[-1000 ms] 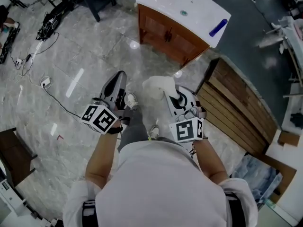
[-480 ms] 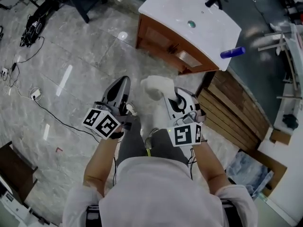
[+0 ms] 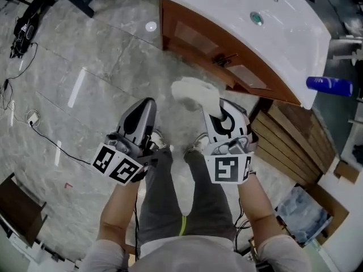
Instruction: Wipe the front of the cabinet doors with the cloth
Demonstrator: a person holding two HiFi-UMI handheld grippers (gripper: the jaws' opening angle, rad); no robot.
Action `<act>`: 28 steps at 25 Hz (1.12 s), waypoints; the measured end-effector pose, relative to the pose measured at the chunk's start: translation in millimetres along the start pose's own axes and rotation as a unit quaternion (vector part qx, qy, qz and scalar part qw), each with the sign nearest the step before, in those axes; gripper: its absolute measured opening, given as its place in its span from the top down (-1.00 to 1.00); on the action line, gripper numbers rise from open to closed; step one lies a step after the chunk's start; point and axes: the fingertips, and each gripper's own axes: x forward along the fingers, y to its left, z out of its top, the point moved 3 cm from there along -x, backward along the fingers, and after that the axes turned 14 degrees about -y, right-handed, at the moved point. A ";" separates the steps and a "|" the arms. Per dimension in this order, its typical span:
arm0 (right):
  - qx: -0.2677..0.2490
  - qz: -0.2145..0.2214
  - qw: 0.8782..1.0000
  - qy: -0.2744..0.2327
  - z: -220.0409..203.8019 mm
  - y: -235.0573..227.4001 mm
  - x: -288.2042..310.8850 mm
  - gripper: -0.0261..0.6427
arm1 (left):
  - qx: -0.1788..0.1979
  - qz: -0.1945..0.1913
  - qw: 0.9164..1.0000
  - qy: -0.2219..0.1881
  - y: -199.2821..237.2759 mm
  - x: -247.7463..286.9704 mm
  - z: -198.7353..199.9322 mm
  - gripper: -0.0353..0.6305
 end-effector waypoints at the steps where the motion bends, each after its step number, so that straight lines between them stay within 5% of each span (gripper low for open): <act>1: -0.002 0.001 1.000 0.000 -19.6 2.1 10.5 0.71 | 0.000 0.003 1.000 -0.001 14.3 4.9 -15.2 0.84; 12: -0.019 0.018 0.999 -0.043 -152.5 46.1 94.0 0.71 | 0.023 0.000 0.999 -0.025 134.6 33.5 -135.2 0.84; 28: -0.057 -0.001 0.995 -0.076 -245.6 74.5 147.5 0.71 | 0.052 -0.048 0.995 -0.074 222.4 64.8 -203.0 0.84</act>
